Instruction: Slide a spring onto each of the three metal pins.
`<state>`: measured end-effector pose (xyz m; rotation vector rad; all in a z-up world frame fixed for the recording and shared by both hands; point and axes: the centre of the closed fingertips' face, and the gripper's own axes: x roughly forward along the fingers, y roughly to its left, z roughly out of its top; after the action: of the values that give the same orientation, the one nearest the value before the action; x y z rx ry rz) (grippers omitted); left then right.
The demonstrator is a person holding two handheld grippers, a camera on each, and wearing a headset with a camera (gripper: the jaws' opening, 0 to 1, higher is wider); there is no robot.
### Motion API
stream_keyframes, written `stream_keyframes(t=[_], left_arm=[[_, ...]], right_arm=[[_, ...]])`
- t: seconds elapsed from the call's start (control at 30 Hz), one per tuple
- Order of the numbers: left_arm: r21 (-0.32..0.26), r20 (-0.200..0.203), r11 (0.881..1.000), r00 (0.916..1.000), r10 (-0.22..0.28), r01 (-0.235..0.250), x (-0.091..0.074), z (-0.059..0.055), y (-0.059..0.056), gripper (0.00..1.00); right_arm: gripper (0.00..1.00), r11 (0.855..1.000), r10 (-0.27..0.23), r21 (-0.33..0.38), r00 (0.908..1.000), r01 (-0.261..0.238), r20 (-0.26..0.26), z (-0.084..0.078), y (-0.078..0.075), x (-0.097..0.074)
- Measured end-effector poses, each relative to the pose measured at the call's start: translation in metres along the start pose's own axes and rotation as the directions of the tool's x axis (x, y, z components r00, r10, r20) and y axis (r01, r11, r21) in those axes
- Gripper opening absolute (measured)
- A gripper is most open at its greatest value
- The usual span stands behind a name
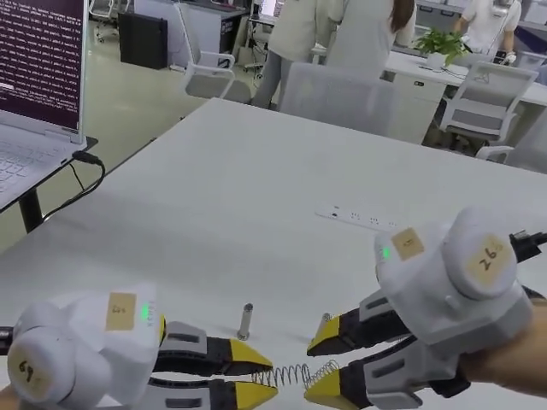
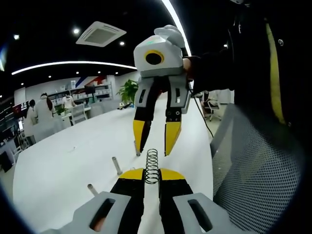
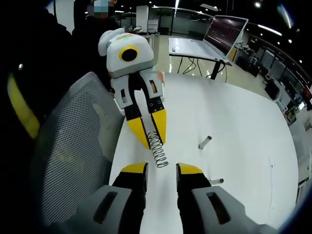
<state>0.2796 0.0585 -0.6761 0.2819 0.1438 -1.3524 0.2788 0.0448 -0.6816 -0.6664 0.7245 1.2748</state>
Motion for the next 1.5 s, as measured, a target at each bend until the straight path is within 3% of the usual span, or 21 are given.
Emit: stream_keyframes(t=[0.67,0.93,1.5], left_arm=[[0.008,0.029,1.0,0.9995,-0.015,0.015,0.001,0.009,-0.004,0.03],[0.011,0.027,1.0,0.9995,-0.014,0.014,0.002,0.009,-0.003,0.02],[0.016,0.026,1.0,0.9996,-0.007,0.007,0.003,0.008,-0.003,0.02]], right_arm=[[0.09,1.0,0.006,-0.011,0.9999,-0.007,-0.012,0.001,0.004,0.001],[0.09,1.0,0.0,-0.019,1.0,-0.001,-0.009,0.009,0.007,-0.005],[0.08,0.994,0.008,-0.107,0.9996,-0.011,-0.027,0.032,0.014,-0.01]])
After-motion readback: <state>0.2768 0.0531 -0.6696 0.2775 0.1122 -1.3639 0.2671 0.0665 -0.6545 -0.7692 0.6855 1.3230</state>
